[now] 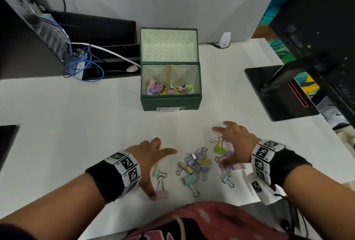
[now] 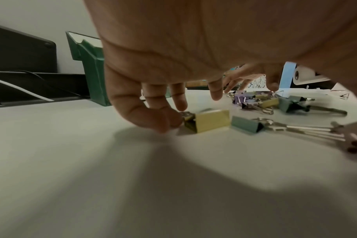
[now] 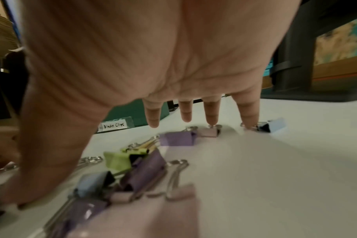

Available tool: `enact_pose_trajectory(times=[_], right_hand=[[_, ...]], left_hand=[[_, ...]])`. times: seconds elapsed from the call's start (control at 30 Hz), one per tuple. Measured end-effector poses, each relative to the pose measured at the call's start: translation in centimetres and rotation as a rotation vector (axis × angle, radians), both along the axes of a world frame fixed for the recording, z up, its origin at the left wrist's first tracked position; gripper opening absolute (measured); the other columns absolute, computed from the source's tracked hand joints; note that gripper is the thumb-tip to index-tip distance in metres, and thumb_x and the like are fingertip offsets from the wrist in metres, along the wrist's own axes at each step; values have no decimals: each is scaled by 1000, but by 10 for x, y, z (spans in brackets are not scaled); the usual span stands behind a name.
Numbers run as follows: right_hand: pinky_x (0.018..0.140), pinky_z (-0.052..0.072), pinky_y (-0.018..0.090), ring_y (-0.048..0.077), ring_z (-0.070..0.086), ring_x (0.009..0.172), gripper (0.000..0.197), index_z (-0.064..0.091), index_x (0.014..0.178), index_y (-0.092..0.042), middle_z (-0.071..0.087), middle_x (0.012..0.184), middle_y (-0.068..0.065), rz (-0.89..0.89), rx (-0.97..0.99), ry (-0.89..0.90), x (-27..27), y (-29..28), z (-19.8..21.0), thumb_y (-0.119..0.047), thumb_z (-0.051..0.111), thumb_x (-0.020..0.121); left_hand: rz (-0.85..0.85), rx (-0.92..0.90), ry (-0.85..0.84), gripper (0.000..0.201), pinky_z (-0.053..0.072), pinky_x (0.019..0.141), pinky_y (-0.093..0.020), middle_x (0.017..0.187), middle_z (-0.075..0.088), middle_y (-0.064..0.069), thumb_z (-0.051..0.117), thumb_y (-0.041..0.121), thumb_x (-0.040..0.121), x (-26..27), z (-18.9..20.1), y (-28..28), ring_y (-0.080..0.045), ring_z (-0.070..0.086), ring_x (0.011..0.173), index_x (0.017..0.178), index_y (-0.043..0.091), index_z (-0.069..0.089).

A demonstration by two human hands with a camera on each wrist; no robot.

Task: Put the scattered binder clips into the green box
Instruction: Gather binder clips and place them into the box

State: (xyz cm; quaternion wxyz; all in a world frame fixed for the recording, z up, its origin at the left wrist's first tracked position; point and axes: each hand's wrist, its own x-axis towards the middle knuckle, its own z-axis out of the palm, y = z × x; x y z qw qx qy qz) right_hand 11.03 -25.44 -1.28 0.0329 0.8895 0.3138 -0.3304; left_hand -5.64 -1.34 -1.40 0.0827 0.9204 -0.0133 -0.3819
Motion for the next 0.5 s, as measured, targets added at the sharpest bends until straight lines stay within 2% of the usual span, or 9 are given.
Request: enact_pose_trajectory(times=[0.1,0.23,0.4,0.5], right_hand=[[116,24,50,28,14,145,120,3,146,-43,1,159,-2,-45,46,20,0,-8,-1,-58,79,54],[114,27,44,28,20,142,114,9,146,-40,8,157,0,-86,110,-41,5,-13,5,-54,80,58],[110,32,49,31,23,139,115,10,146,-37,15,153,4,-199,-24,-37,8,-28,8,-60,78,56],[109,34,46,31,28,136,113,14,147,-30,21,149,8,-221,-26,0,1,-26,6,-56,78,58]], left_hand=[[-32,9,-29,128,45,97,-45,135,22,3,80,64,43,0,-3,-5,-21,36,120,138,53,-5],[-1,-43,-60,121,42,102,-44,138,19,3,80,61,50,7,-5,-8,-21,33,125,141,48,1],[68,-135,-84,108,43,102,-37,134,21,2,81,49,58,14,-4,-9,-19,40,121,143,40,15],[79,-185,-94,99,45,100,-34,131,24,0,81,42,62,18,-3,-13,-19,45,116,142,35,22]])
